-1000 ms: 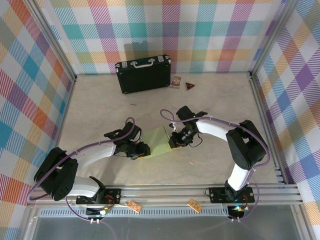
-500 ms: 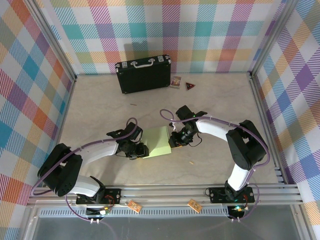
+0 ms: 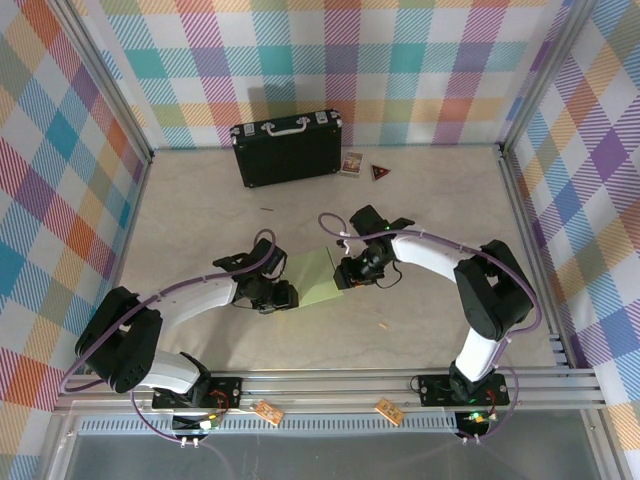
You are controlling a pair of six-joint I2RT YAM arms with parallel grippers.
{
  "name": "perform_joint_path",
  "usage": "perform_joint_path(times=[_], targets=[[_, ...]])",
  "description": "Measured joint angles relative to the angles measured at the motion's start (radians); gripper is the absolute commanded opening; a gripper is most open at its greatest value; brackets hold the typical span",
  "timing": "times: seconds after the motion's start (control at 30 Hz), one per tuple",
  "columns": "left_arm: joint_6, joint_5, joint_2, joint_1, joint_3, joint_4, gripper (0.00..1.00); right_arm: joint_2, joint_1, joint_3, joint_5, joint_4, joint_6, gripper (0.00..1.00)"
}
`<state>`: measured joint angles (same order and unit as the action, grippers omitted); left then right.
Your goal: Fold the paper box
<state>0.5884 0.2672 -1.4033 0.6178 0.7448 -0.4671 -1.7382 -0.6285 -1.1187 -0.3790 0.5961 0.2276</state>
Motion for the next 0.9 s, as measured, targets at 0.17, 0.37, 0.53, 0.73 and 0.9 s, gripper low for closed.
perform_joint_path(times=[0.17,0.37,0.53,0.73,0.9], targets=[[-0.014,-0.005,0.0,-0.006,0.021,-0.013,0.34,-0.014,0.0,0.0,-0.018,-0.011,0.008,0.38],[-0.033,-0.008,0.0,-0.02,0.033,-0.031,0.35,-0.049,-0.001,-0.008,-0.035,-0.022,0.018,0.4],[-0.037,-0.006,0.0,-0.031,0.033,-0.031,0.34,-0.081,-0.001,-0.044,-0.051,-0.02,0.021,0.33],[-0.042,-0.005,0.0,-0.039,0.033,-0.031,0.34,-0.085,-0.001,-0.05,-0.066,-0.019,0.026,0.32],[-0.054,-0.003,0.0,-0.039,0.033,-0.032,0.34,-0.087,-0.001,-0.05,-0.068,-0.019,0.026,0.32]])
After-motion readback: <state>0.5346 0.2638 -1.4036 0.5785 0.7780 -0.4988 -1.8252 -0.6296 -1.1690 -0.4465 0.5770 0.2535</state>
